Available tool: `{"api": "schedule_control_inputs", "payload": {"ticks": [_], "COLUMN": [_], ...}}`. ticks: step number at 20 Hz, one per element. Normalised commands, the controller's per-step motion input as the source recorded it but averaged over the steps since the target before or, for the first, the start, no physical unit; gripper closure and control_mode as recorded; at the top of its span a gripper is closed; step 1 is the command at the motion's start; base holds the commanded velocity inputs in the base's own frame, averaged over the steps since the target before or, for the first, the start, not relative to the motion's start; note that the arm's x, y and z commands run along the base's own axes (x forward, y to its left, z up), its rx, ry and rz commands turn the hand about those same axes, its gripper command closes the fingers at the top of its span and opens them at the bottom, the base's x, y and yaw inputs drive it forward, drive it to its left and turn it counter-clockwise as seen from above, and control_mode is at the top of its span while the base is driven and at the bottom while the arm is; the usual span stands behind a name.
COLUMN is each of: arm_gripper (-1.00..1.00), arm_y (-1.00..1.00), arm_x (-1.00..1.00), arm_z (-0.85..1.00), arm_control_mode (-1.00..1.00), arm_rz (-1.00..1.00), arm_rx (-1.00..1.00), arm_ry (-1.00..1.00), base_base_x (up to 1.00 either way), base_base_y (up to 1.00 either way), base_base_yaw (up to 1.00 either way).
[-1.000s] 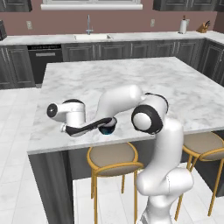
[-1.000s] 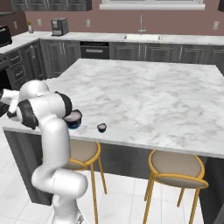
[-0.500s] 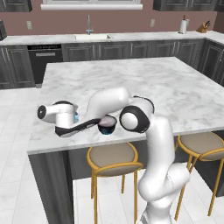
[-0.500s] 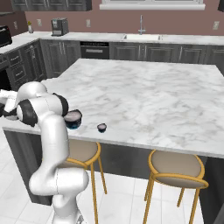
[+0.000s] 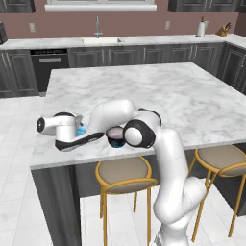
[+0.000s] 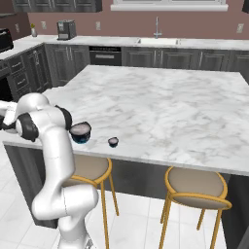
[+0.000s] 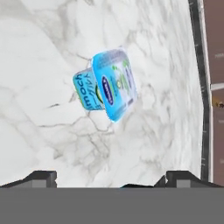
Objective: Stack the yogurt containers by placing the smaller containers on top of the larger containers.
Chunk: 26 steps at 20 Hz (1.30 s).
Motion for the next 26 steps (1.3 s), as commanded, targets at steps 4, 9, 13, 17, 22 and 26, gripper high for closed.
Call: {"api": "schedule_control_inputs", "payload": {"ticks": [4,9,13,17,22,26], "arm_gripper": [-1.00,-1.00,-1.00,-1.00,-1.00,-1.00], "arm_y": [-0.08,-0.10,-0.10,-0.03,0.00,0.00], "arm_x": [0.13,0.16,0.17,0.20,0.30,0.33], "arm_z": [-0.02,0.00,-0.03,-0.13,-0.20,-0.18], "arm_control_mode": [-1.00,-1.00,-1.00,-1.00,-1.00,-1.00], "arm_rz": [-0.01,0.00,0.00,0.00,0.00,0.00], "arm_rx": [-0.01,0.00,0.00,0.00,0.00,0.00], "arm_ry": [0.00,0.01,0.01,0.02,0.03,0.03], "base_base_x": [0.00,0.00,0.00,0.00,0.00,0.00], "base_base_y": [0.00,0.00,0.00,0.00,0.00,0.00], "base_base_yaw": [0.00,0.00,0.00,0.00,0.00,0.00]}}
